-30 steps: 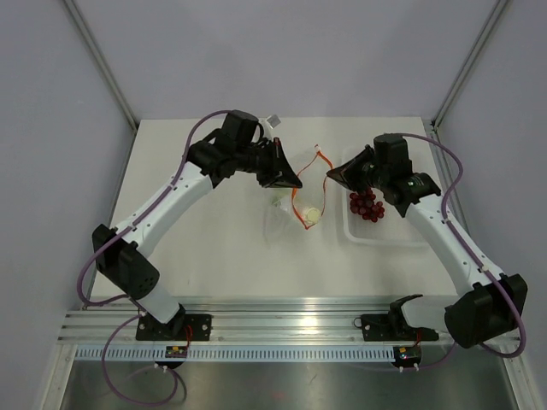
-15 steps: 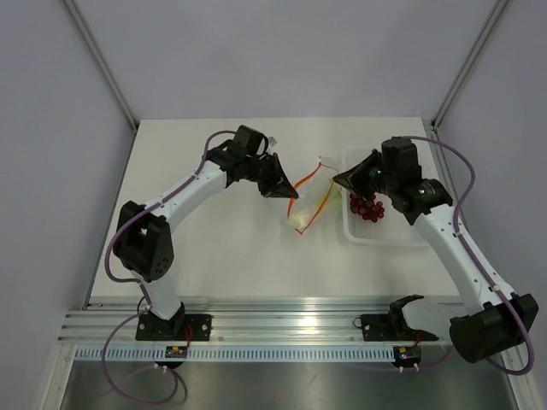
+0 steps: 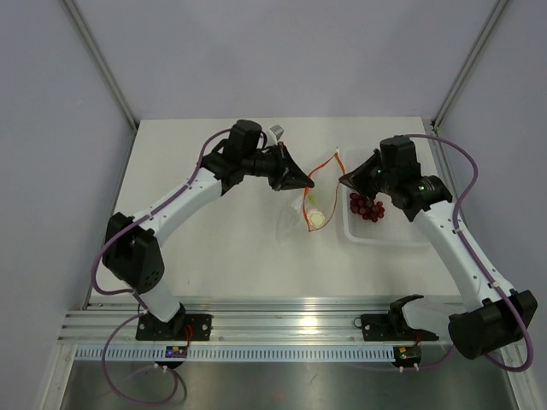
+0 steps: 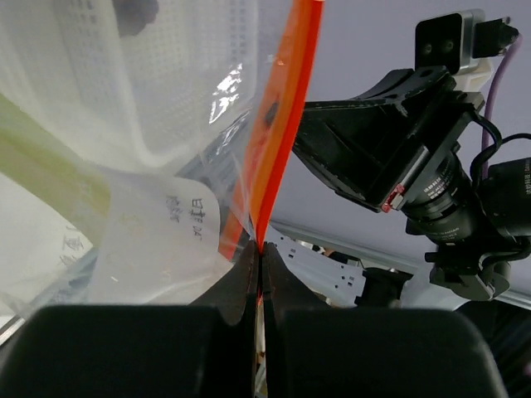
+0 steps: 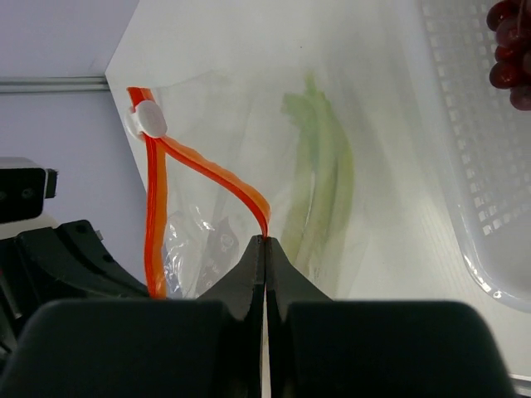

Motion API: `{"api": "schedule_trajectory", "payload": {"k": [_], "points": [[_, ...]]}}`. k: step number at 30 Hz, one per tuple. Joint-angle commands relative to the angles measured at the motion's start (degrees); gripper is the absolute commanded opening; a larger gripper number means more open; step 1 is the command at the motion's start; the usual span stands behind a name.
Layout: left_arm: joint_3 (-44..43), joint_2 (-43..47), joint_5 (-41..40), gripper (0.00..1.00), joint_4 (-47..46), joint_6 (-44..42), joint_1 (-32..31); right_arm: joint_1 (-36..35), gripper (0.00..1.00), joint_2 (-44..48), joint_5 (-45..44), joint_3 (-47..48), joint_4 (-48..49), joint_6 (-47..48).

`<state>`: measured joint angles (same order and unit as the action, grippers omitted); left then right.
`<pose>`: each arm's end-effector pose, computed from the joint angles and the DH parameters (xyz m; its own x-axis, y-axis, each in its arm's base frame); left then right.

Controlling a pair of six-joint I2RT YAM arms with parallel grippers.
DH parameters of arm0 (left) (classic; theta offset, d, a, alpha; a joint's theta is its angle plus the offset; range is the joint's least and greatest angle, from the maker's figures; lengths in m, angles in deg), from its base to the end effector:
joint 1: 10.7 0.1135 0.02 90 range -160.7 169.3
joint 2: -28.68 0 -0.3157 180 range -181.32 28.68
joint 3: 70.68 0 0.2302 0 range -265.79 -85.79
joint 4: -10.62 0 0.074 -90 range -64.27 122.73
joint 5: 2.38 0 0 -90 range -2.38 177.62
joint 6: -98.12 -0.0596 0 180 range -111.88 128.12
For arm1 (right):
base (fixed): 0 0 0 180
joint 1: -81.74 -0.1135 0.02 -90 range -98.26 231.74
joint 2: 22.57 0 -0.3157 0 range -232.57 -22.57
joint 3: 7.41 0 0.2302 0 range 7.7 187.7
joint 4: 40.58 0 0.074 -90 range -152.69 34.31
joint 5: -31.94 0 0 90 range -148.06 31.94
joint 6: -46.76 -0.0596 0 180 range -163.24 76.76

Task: Place the food in the zip-top bag and seal the zipper
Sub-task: Adjust the zipper food storage bag at the center of the board.

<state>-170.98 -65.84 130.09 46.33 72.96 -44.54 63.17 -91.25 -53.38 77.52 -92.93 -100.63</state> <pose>0.2900 -0.2429 0.3925 -0.9879 -0.1415 -0.0635 0.0062 0.3734 -0.9276 0.2203 0.0791 0.3934 -0.6210 0.6770 -0.3949 0.2657 0.6559 0.7065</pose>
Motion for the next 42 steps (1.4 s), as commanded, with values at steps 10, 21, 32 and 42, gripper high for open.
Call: {"api": "schedule_trajectory", "payload": {"k": [10, 21, 32, 42], "points": [[5.4, -2.9, 3.2, 0.0, -17.2, 14.9, 0.2, 0.4, 0.0, 2.5, -6.5, -2.3, -5.7, 7.5], [10.6, -1.5, 2.3, 0.0, -26.8, 22.7, 0.1, 0.3, 0.41, 3.4, -5.1, -6.3, -4.2, 9.8], [11.1, -1.4, 1.6, 0.0, -28.9, 25.2, 0.1, -1.5, 0.63, 7.4, -1.9, -12.0, -1.4, 10.5], [10.3, -0.1, 0.9, 0.0, -29.0, 26.1, 0.1, -12.7, 0.69, 12.0, -8.9, -18.7, 3.2, 9.2]]}}
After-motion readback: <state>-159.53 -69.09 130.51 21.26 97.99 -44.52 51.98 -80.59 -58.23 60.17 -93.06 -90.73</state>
